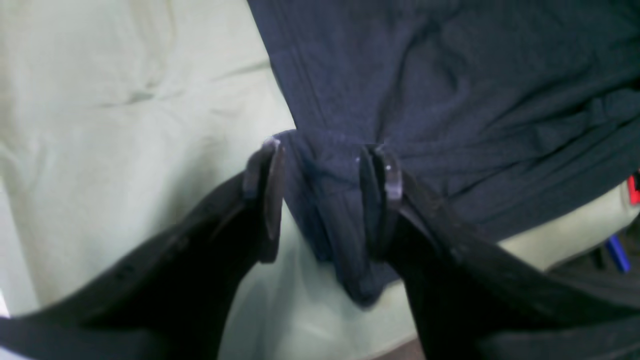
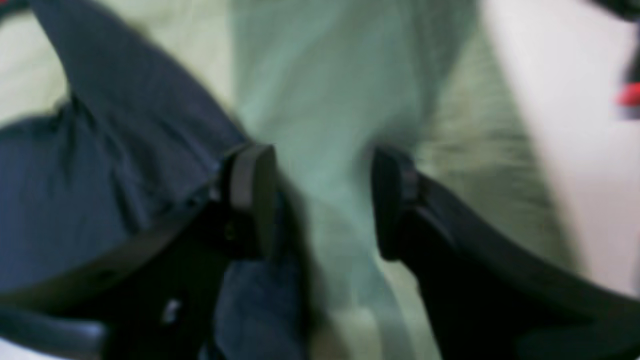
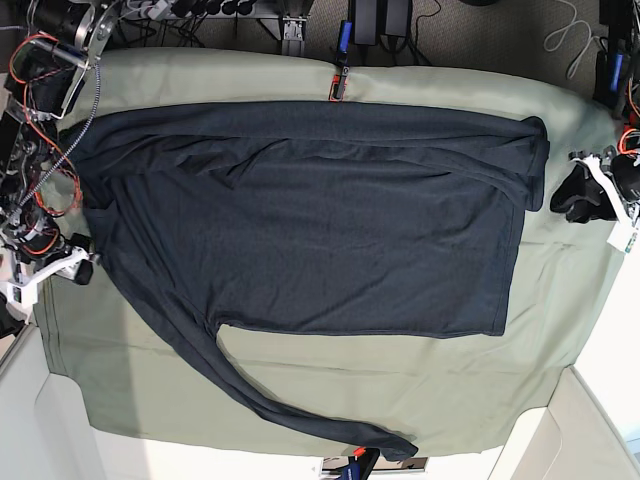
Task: Fold the T-shirt properly
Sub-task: 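Release the folded edge and move both grippers toward the hem, then grasp the hem corners with both grippers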
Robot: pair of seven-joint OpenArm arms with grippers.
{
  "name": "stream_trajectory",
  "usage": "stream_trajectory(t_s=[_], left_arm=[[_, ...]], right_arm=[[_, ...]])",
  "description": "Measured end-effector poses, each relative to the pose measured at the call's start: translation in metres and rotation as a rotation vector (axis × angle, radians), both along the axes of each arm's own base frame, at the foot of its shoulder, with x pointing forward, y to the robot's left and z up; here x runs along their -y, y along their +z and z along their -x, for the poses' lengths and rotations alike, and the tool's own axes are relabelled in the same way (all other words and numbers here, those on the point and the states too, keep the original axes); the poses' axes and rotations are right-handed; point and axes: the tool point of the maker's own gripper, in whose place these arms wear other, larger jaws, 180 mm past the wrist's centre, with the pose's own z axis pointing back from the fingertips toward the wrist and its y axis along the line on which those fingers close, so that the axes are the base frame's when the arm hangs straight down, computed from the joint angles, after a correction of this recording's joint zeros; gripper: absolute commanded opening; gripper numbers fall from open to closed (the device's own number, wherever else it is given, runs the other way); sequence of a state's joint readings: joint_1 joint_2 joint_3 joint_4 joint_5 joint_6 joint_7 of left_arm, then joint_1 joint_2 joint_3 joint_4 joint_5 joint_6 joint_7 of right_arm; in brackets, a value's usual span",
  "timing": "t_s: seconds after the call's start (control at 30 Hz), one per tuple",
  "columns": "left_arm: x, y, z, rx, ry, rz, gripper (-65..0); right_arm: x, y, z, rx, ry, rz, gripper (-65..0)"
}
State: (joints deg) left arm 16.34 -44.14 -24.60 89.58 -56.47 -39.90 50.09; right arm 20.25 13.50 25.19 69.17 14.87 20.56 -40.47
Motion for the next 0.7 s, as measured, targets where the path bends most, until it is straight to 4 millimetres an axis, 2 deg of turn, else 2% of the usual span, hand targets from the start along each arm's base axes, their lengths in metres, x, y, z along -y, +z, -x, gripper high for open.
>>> stream_trajectory(t_s=[0.13, 0.3, 0.43, 0.6, 0.7], left_arm=[[-0.008, 0.005, -0.012, 0.032, 0.032, 0.014, -37.3], [-0.015, -0.006, -0.033, 0.018, 0.071, 0.055, -37.3], [-0.008, -0.011, -0.069, 0.046, 0.065, 0.077, -37.2], [-0.014, -0.022, -0.118, 0.054, 0.126, 0.104, -37.2], [-0.016, -0.021, -0.149, 0.072, 0.173, 0.125, -37.2]], right_arm=[[-0.023, -0.009, -0.012, -0.031, 0.066, -0.009, -34.1], [-0.039, -0.032, -0.005, -0.096, 0.116, -0.006, -34.1], [-0.049, -0.035, -0.006, -0.101, 0.133, -0.021, -34.1], [-0.056, -0.036, -0.005, -0.116, 0.142, -0.035, -34.1], [-0.058, -0.037, -0.004, -0.12, 0.147, -0.037, -34.1]])
